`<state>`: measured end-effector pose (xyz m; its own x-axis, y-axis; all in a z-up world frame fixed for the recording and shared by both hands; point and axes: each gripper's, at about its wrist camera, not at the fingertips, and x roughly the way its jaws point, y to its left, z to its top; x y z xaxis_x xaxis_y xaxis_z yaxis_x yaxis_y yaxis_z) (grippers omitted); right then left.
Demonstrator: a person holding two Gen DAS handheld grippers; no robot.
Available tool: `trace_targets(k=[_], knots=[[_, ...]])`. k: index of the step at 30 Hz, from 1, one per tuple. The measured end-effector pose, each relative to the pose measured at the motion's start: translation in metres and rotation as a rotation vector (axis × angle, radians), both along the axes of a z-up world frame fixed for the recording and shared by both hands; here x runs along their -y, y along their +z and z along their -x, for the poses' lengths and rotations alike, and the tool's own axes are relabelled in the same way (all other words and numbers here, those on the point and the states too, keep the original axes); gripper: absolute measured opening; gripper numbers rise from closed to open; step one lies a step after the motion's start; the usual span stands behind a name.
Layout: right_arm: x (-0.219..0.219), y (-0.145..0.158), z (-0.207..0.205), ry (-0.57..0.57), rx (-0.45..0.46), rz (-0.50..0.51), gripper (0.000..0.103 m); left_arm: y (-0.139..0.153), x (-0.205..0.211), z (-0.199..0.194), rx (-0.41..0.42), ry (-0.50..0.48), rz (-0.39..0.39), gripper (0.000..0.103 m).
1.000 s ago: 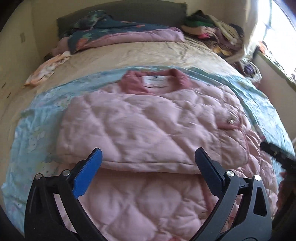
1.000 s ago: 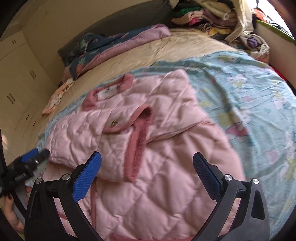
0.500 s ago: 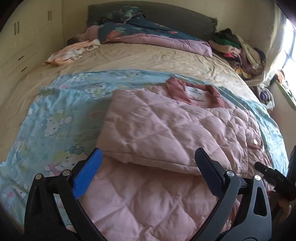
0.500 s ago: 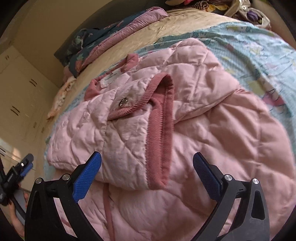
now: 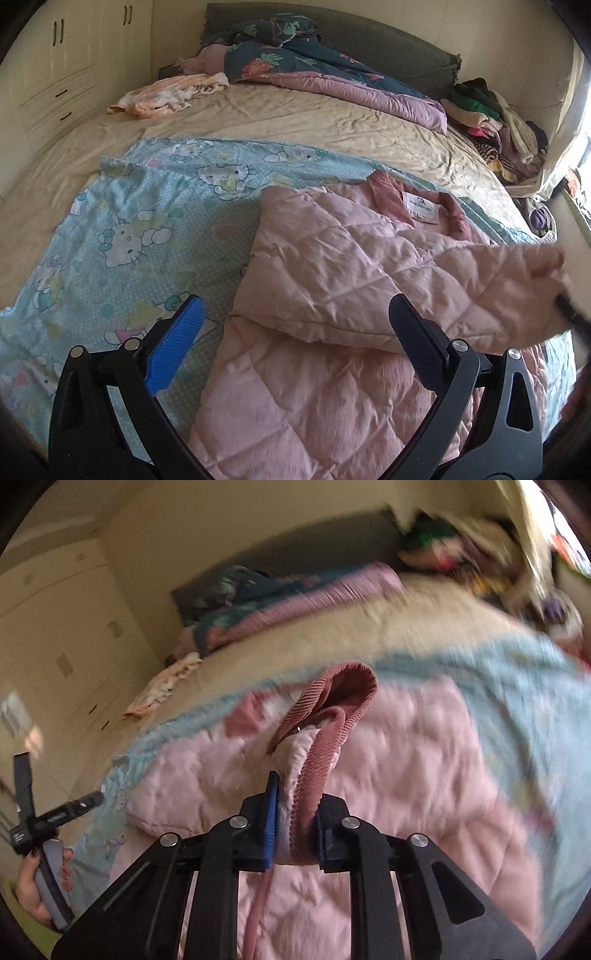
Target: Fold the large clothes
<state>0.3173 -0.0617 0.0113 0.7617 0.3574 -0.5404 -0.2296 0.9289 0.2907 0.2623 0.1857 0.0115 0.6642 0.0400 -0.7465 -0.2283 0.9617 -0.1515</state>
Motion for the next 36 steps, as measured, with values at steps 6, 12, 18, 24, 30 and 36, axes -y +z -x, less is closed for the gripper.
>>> trace_targets(k=[6,12,18,24,30,36], knots=[[0.009,0.03,-0.025,0.009,0.091,0.127,0.015,0.003,0.01,-0.017,0.009,-0.03,0.006,0.093],[0.024,-0.002,-0.043,-0.028,0.021,0.148,0.014,-0.002,0.031,-0.043,-0.007,-0.08,0.005,0.093],[0.03,-0.034,-0.047,-0.059,-0.054,0.133,0.015,-0.013,0.055,-0.064,-0.039,-0.132,-0.008,0.093],[0.032,-0.05,-0.05,-0.111,-0.102,0.174,0.04,-0.03,0.075,-0.083,-0.082,-0.177,-0.015,0.093],[0.037,-0.043,-0.042,-0.129,-0.088,0.189,0.059,-0.055,0.088,-0.097,-0.154,-0.208,-0.043,0.093],[0.01,-0.033,-0.046,-0.032,-0.09,0.219,0.079,-0.079,0.082,-0.106,-0.204,-0.212,-0.019,0.095]])
